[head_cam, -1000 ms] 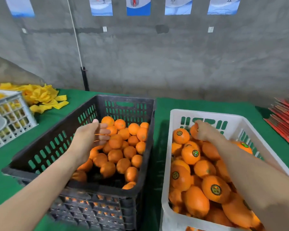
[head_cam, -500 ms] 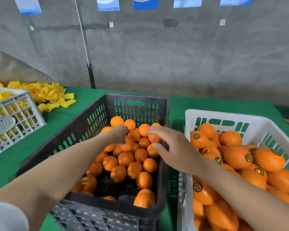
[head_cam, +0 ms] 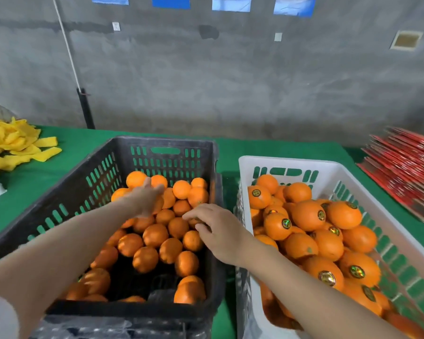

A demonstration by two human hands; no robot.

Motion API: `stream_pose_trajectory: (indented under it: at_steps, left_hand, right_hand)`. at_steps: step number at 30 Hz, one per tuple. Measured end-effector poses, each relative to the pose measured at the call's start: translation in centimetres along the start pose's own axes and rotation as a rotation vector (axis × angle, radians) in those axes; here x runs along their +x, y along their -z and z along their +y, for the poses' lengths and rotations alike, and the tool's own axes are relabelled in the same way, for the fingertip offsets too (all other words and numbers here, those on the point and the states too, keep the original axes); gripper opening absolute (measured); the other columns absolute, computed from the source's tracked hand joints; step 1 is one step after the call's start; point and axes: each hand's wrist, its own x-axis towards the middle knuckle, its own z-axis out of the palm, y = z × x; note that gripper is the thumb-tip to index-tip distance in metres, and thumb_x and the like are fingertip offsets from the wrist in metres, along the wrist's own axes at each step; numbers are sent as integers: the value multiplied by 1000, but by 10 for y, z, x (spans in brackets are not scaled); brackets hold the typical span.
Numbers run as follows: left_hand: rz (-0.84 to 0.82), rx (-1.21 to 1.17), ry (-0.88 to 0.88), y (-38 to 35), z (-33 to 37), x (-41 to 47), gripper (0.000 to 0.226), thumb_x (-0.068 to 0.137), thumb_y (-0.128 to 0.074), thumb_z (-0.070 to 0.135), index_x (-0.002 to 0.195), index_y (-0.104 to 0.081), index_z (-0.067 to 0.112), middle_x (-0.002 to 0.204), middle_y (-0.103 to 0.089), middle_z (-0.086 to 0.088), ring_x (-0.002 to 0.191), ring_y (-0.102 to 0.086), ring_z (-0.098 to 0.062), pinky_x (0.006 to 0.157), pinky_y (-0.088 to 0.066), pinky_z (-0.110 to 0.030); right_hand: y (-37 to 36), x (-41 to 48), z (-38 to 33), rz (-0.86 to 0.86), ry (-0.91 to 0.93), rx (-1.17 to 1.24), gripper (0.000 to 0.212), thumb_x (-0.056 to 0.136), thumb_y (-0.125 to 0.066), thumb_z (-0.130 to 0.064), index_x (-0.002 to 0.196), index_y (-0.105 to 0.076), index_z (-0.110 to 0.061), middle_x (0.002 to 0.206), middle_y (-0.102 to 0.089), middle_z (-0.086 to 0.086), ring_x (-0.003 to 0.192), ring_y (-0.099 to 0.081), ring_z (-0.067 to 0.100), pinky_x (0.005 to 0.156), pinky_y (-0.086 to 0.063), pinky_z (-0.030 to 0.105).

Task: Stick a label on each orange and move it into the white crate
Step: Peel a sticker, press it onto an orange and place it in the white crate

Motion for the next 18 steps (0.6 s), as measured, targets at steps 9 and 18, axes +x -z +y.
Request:
stream_pose_trajectory:
  at_steps: [9,18]
  left_hand:
    - [363,-1629,-82,75,14,-172,68,54,-89,24,110,-51,21,104,-63,-10,63,-71,-21,50,-56,-25]
    - [199,-1516,-325,31,97,-305,86,37,-87,63,104,-61,17,87,-75,-6,72,-72,-24,59,-55,-21]
  right_hand:
    - [7,-49,-30,100,9,94,28,97,-46,-5,122,-58,-5,127,-59,8,119,-49,15,97,-37,13]
    - [-54,-206,-22,139,-153,183,22,93,-49,-17,108,-64,-12,100,-66,-1,82,-56,-2,71,-41,7]
